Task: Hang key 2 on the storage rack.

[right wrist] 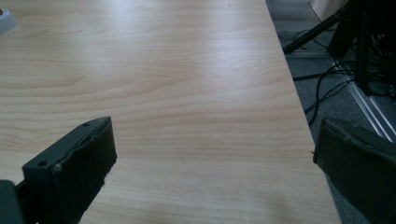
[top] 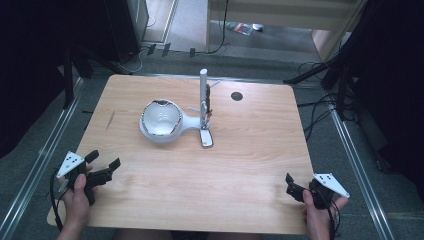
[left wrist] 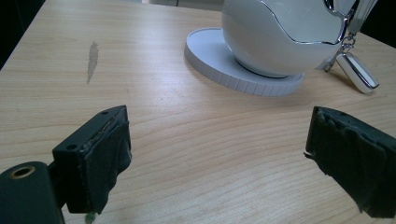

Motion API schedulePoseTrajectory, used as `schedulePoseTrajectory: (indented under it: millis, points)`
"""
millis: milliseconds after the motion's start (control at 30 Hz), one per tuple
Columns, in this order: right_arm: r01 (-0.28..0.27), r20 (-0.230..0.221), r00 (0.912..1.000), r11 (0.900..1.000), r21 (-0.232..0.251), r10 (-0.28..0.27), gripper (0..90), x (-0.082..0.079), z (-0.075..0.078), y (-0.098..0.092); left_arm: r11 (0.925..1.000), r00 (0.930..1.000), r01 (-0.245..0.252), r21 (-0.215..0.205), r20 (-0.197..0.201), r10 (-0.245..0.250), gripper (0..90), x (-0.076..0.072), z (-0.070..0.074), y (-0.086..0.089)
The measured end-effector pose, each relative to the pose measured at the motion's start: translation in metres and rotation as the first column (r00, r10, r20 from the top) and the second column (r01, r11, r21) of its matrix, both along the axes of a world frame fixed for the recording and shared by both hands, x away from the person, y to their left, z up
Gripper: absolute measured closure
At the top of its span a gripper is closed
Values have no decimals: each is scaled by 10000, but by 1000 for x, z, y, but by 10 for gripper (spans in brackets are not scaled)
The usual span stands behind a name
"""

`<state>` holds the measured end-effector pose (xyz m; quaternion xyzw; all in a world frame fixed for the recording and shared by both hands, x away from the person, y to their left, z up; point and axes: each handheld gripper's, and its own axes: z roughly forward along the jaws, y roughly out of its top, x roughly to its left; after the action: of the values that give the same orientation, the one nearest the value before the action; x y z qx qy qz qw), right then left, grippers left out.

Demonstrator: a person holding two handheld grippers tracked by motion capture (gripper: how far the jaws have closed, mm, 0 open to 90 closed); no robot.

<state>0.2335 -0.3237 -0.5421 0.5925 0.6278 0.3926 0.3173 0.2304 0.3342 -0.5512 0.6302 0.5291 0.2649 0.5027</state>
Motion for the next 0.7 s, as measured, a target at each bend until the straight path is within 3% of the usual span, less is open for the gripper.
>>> schedulePoseTrajectory:
  millis: [100,433,600,700]
  points:
    - [83,6,10000,9998,197,-83,0,-3,0,-5,10000,10000,-5,-2,6,5,73,0,0,0]
    - [324,1,9995,9994,91,-324,0,-14,-1,-22,10000,10000,-10,-2,10,10,73,0,0,0]
    - [431,-56,9991,9987,271,-430,0,-17,-3,-26,10000,10000,-41,-33,11,41,73,0,0,0]
    - [306,-21,9995,9995,50,-305,0,-16,-4,-22,10000,10000,-45,-24,-8,45,73,0,0,0]
